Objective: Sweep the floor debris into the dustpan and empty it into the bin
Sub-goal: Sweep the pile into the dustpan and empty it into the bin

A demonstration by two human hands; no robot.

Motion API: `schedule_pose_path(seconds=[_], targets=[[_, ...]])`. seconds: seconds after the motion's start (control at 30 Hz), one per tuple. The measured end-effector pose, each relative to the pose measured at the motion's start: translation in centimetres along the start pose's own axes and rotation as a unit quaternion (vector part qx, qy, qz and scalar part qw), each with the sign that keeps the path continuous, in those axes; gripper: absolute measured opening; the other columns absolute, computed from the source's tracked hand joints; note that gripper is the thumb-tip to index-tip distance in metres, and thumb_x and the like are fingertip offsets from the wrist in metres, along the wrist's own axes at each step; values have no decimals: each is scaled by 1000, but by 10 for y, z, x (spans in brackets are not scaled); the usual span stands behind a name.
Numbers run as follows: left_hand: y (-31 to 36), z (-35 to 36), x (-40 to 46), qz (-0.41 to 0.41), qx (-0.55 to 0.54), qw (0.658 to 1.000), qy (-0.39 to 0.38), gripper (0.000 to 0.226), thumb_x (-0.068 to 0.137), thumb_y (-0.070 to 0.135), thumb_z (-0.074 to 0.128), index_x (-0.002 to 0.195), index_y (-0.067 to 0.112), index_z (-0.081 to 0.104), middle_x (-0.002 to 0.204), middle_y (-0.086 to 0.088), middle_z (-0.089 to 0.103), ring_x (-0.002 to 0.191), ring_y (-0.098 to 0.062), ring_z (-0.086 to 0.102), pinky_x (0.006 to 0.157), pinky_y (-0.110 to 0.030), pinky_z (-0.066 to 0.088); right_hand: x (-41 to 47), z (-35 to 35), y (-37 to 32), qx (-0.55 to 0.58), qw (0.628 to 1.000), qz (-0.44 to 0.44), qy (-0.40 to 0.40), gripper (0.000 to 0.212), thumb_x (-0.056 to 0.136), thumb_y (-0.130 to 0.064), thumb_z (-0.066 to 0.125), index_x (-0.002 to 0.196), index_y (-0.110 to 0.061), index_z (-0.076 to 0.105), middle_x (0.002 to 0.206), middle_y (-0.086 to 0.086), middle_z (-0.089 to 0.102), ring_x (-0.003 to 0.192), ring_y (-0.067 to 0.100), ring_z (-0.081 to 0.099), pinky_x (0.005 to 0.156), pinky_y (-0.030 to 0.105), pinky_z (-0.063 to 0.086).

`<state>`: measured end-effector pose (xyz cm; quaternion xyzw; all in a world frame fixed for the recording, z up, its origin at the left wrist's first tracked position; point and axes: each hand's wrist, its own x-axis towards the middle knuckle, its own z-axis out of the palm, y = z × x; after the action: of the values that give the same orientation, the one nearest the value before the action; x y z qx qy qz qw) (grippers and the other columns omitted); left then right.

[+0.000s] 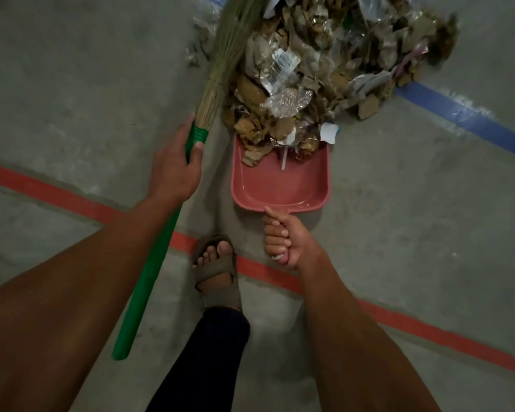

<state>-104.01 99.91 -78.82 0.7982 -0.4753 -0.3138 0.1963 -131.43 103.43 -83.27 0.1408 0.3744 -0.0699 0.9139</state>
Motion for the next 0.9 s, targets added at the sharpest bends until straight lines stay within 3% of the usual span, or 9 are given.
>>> schedule_pose_path(seconds=[0.23,0.37,0.53,0.7,0.9], targets=[[8,16,42,37,-5,999,16,58,106,32,48,161,35,30,149,-2,56,123,-22,59,103,-29,43,36,25,-55,-24,999,-37,-16,44,104,-33,55,65,-21,38,40,-10,29,28,4,18,34,17,13],[-1,33,48,62,19,997,-45,57,107,30,49,161,31,32,150,-9,54,129,-29,56,107,-35,42,43,32,-63,-26,999,-41,-13,41,101,-28,57,67,-21,36,40,-11,29,27,4,21,33,16,14],[-30,33,-4,105,30,990,-94,57,106,22,51,161,23,33,148,-13,54,128,-33,56,106,-42,45,38,35,-59,-35,998,-45,6,37,98,-24,57,68,-22,36,40,-10,28,27,4,22,35,17,11],[-31,12,-35,81,36,993,-77,56,108,24,47,161,24,30,140,-13,56,116,-31,57,89,-36,44,35,37,-57,-40,998,-54,15,36,96,-20,59,68,-22,37,40,-10,27,28,4,21,36,18,10],[-10,18,-16,105,24,992,-70,57,110,28,42,163,26,23,149,-11,48,125,-24,52,97,-28,38,37,35,-48,-39,997,-61,19,36,96,-18,56,66,-22,37,40,-11,27,28,4,20,34,17,14]])
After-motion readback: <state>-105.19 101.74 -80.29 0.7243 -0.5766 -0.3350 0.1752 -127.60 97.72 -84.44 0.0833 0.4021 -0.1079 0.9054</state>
